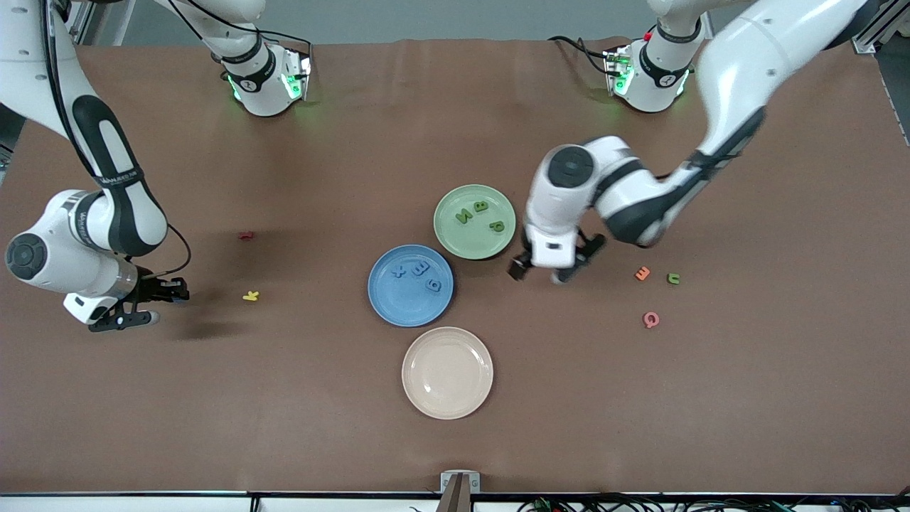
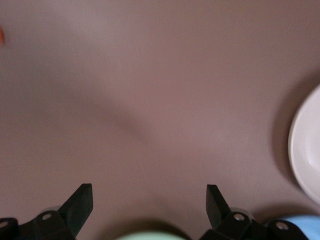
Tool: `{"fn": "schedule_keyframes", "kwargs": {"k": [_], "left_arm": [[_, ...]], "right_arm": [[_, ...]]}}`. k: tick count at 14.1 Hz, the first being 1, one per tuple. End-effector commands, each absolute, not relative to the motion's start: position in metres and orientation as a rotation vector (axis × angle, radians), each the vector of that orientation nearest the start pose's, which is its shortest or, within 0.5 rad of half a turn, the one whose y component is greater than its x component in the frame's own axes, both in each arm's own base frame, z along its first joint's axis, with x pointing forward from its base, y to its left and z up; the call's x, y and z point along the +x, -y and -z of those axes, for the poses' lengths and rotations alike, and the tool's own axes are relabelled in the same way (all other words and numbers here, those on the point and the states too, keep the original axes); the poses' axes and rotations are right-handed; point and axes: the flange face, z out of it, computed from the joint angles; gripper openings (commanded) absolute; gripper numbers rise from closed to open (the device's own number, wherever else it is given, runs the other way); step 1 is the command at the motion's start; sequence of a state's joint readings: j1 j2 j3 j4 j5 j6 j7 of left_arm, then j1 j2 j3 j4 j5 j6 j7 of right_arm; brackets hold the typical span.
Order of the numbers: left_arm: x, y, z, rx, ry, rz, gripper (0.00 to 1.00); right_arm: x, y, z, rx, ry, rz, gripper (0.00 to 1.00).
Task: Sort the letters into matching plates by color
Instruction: 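Release the N and return the left gripper while the right gripper lifts c, then carry the blue c to the blue plate and open the right gripper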
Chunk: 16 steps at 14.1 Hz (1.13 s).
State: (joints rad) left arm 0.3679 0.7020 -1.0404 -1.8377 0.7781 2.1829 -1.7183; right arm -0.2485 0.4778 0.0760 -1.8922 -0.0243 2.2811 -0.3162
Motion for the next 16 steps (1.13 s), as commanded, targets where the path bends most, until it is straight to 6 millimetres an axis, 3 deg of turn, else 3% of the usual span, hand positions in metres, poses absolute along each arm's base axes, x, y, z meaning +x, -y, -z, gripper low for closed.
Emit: {"fn": "schedule_keyframes", "kwargs": {"k": [1, 4, 8, 10, 12, 16], "left_arm": [[0.571, 0.265, -0.298, -2.998, 1.017, 0.102, 1.0], [0.586, 0.181, -0.281, -2.98, 0.937, 0.071, 0.99], [0.578, 0.114, -0.26, -2.974, 0.765, 0.019, 0.99], [0.569, 0.088, -0.246, -2.954, 0.658, 0.029, 0.99], [0.561, 0.069, -0.236, -2.942, 0.615, 0.015, 0.98], [0.548, 0.041, -0.223, -2.979, 0.447, -0.044, 0.97]], "right_arm": [[0.621, 0.066, -0.291, -3.148, 0.209, -0.158, 0.19], [0.624, -0.013, -0.318, -3.206, 0.053, -0.267, 0.19], [0.617, -0.146, -0.34, -3.23, -0.245, -0.264, 0.19], [0.607, -0.222, -0.33, -3.168, -0.418, -0.27, 0.19], [0.607, -0.279, -0.314, -3.103, -0.523, -0.276, 0.19], [0.603, -0.35, -0.262, -3.044, -0.644, -0.177, 0.19]]}}
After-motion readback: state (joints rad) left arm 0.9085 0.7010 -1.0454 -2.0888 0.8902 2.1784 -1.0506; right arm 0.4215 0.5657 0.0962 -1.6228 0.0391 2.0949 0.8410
